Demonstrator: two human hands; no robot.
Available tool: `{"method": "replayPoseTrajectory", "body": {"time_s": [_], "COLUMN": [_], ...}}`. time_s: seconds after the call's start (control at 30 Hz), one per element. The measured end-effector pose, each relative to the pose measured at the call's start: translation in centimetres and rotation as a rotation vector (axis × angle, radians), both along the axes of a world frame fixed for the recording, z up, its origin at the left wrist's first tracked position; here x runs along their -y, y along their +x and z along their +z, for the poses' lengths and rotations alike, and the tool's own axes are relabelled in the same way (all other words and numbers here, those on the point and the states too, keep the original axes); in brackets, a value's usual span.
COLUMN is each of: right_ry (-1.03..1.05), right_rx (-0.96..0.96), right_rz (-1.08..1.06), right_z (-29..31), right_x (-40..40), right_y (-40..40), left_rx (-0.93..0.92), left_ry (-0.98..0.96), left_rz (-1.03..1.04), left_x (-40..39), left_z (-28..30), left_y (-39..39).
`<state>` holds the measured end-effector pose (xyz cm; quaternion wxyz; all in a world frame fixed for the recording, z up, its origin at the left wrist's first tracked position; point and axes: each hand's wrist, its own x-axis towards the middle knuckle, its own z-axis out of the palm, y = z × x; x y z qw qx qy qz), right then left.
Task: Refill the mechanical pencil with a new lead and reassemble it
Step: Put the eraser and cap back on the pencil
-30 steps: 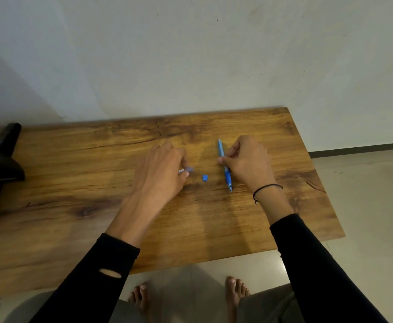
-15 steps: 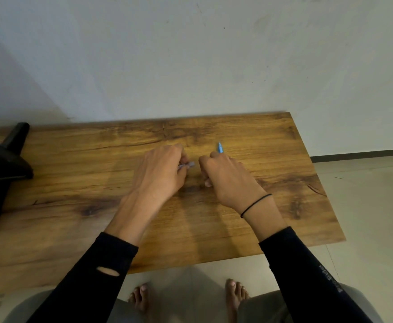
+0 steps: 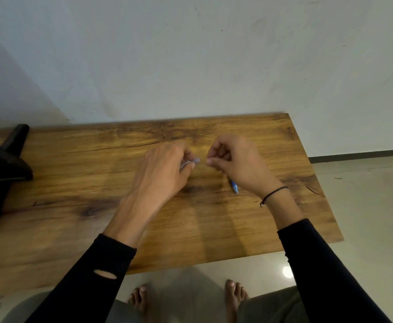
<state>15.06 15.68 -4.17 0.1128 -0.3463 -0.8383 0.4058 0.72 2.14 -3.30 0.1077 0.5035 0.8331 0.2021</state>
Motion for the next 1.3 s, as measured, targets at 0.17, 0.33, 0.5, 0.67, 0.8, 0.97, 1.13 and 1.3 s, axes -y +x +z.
{"method": "replayPoseTrajectory", "body": {"time_s": [0.17, 0.33, 0.5, 0.67, 0.8, 0.97, 1.13, 1.3], "right_ry": [-0.192, -0.316, -0.300, -0.251, -0.240, -0.289, -0.271, -0.155], "right_rx": [-0.279, -0.360, -0.359, -0.273, -0.213, -0.260, -0.397, -0.259], "right_rz": [-0.105, -0.083, -0.058, -0.020, 0.012, -0.061, -0.115, 0.004], "right_z": [1.3, 2.1, 2.3, 2.2, 2.1, 2.1, 2.3, 2.0], "right_x": [-0.2, 0.1, 0.0, -0.2, -0.4, -0.3, 0.2, 1.0], "right_y": [0.1, 0.3, 0.4, 0.4, 0.6, 0.6, 0.0, -0.7], "left_rx": [0.080, 0.104, 0.097, 0.034, -0.031, -0.054, 0.347, 0.675], "left_ry": [0.154, 0.217, 0.257, 0.244, 0.227, 0.253, 0.304, 0.351], "left_rz": [-0.008, -0.038, -0.055, -0.095, -0.120, -0.132, 0.032, 0.239], "left_x": [-0.2, -0.3, -0.4, -0.3, -0.1, -0.2, -0.7, -1.1], "left_z": [0.6, 0.5, 0.3, 0.3, 0.3, 0.3, -0.1, -0.8], "left_y": [0.4, 0.2, 0.2, 0.5, 0.7, 0.9, 0.5, -0.1]}}
